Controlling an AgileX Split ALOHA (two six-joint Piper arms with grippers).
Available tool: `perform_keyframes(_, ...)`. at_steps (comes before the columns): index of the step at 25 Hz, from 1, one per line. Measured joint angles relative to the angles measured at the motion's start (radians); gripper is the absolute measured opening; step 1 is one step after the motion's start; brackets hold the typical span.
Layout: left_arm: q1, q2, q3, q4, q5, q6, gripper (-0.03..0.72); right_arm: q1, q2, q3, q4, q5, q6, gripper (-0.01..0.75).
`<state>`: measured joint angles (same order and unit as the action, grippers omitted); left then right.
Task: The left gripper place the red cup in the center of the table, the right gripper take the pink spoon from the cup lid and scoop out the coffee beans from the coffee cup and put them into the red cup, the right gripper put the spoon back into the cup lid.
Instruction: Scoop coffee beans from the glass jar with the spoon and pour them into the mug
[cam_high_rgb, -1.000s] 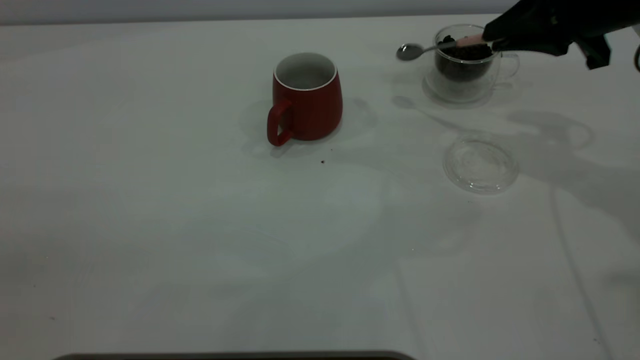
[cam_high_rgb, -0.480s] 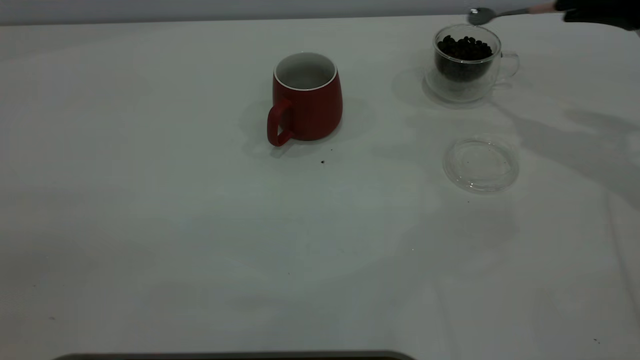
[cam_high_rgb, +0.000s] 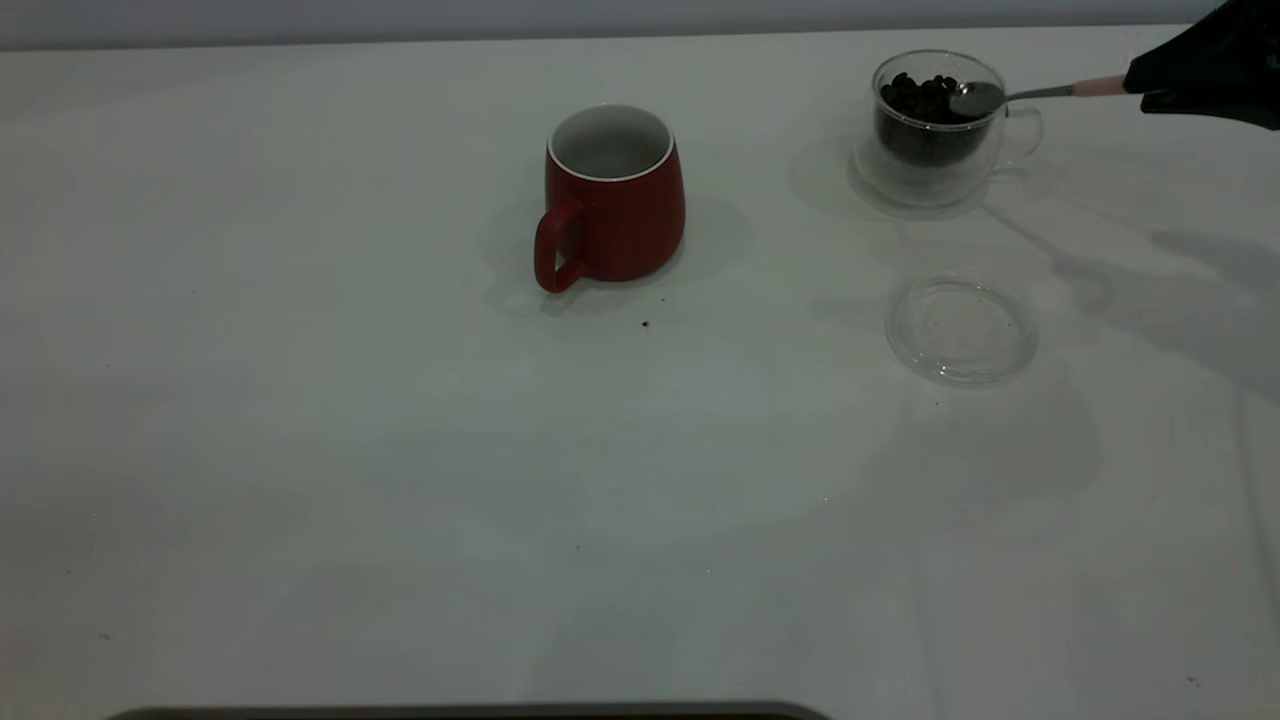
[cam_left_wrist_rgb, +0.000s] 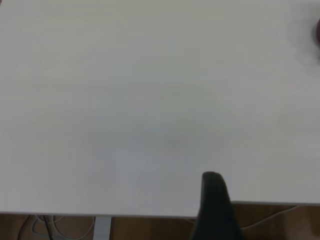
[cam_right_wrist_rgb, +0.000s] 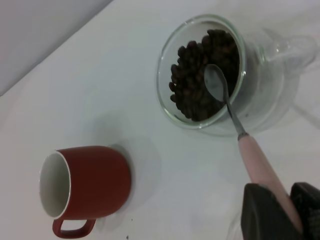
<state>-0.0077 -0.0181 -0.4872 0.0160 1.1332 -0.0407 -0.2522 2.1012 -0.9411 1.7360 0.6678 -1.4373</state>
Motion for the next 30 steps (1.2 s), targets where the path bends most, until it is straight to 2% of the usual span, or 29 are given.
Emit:
perform_keyframes(7,0.0,0.0,0.0,0.0,0.0,-0.001,0.588,0.0,0.011,-0.033,0.018,0.0,-0.056,0.114)
perform_keyframes(24,0.0,0.0,0.0,0.0,0.0,-0.001,0.588,0.014,0.122,-0.11,-0.024,0.025,-0.012,0.114)
perform_keyframes(30,0.0,0.0,0.0,0.0,0.0,-0.001,0.588,0.014,0.154,-0.111,-0.002,0.075,0.024,0.114)
